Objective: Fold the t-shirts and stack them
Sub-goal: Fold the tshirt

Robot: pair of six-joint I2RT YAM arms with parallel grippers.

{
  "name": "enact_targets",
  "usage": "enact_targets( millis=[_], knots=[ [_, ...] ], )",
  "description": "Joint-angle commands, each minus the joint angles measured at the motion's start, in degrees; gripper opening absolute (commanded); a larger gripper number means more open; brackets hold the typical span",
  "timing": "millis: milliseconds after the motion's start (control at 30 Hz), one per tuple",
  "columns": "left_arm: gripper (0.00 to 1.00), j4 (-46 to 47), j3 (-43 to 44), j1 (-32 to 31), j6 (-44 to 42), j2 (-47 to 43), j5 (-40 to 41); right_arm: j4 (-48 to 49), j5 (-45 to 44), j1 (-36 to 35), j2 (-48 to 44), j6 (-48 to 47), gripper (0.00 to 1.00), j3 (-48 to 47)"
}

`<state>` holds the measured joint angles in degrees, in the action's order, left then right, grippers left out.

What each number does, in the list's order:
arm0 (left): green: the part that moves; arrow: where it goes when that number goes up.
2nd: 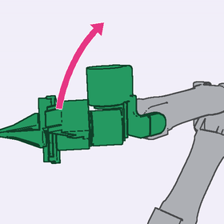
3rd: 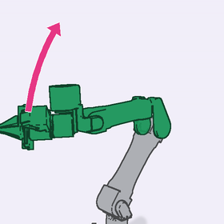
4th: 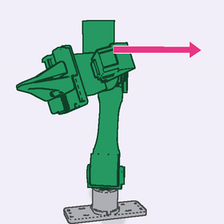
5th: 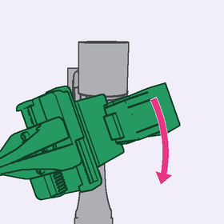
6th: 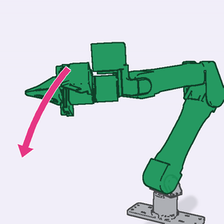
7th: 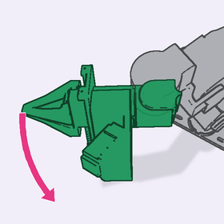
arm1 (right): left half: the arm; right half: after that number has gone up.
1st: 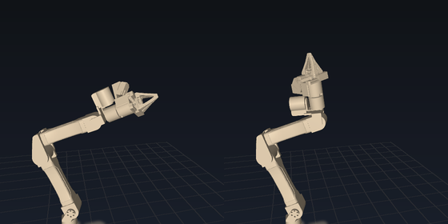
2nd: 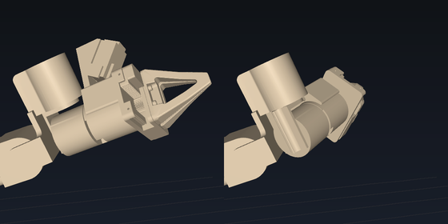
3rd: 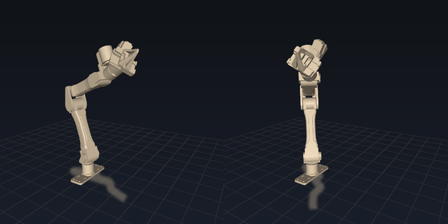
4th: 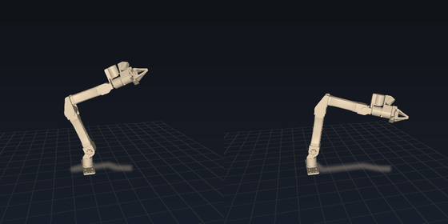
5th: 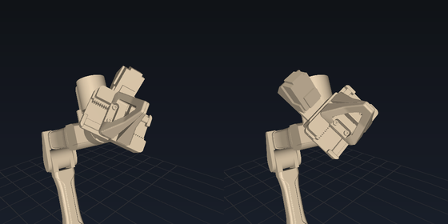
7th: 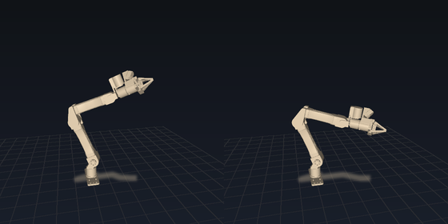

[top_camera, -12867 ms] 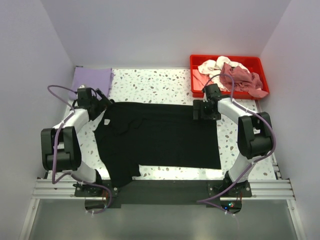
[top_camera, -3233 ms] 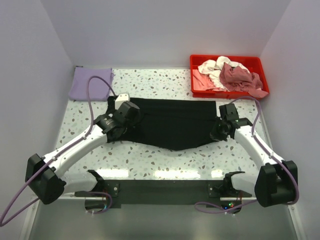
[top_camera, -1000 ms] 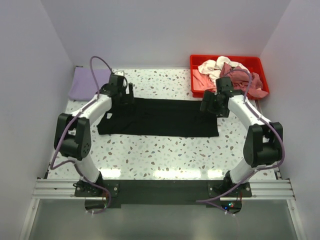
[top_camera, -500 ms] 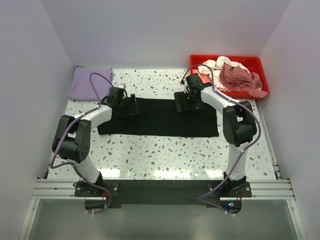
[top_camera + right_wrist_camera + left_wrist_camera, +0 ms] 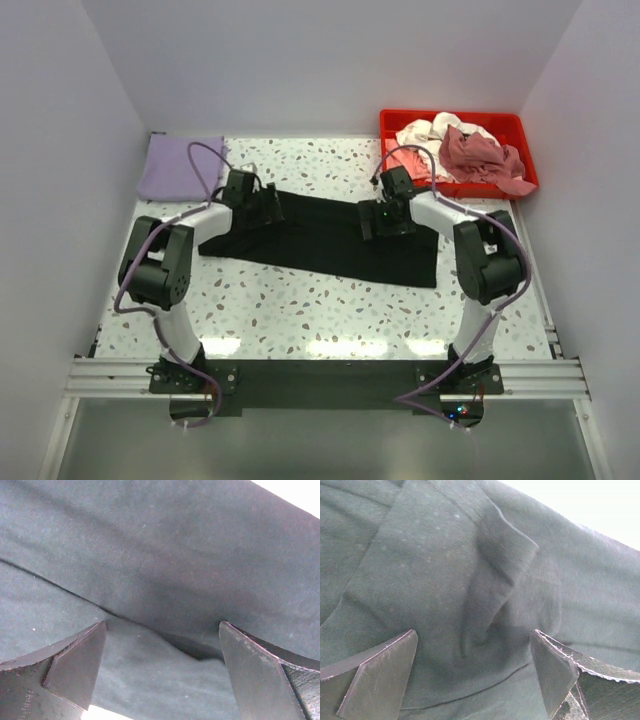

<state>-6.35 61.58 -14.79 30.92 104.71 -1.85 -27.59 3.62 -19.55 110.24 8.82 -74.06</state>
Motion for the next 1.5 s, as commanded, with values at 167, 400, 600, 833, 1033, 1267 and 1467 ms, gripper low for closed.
enact_targets(
  millis=[167,400,600,833,1033,1267,1467],
  knots=[
    [1.0,-6.6,14.3,-5.2,1.0,12.9,1.7,-1.0,2.1,-4.2,-12.9,8.8,0.99,19.9],
    [1.0,-19.2,39.3,-9.5,0.7,31.0,3.8,0.4,9.0,-17.3,-24.1,19.5,0.99,31.3],
    [1.0,-24.3,53.9,-12.1,1.7,39.5,2.1,3.9,14.6,-30.1,-24.3,22.4,0.99,28.5],
    [1.0,-21.4,62.0,-12.5,6.8,46.1,-5.8,10.3,20.2,-37.3,-16.8,22.3,0.99,21.8],
    [1.0,-20.5,64.0,-12.5,9.6,47.3,-4.3,7.9,18.2,-38.7,-15.7,20.5,0.99,18.3],
    [1.0,-20.3,68.1,-10.8,12.5,49.7,-1.1,4.1,14.7,-38.7,-21.2,18.8,0.99,18.2],
    [1.0,-16.3,67.4,-10.7,12.9,49.0,1.3,5.5,15.5,-38.7,-26.8,19.3,0.99,22.4]
  ],
)
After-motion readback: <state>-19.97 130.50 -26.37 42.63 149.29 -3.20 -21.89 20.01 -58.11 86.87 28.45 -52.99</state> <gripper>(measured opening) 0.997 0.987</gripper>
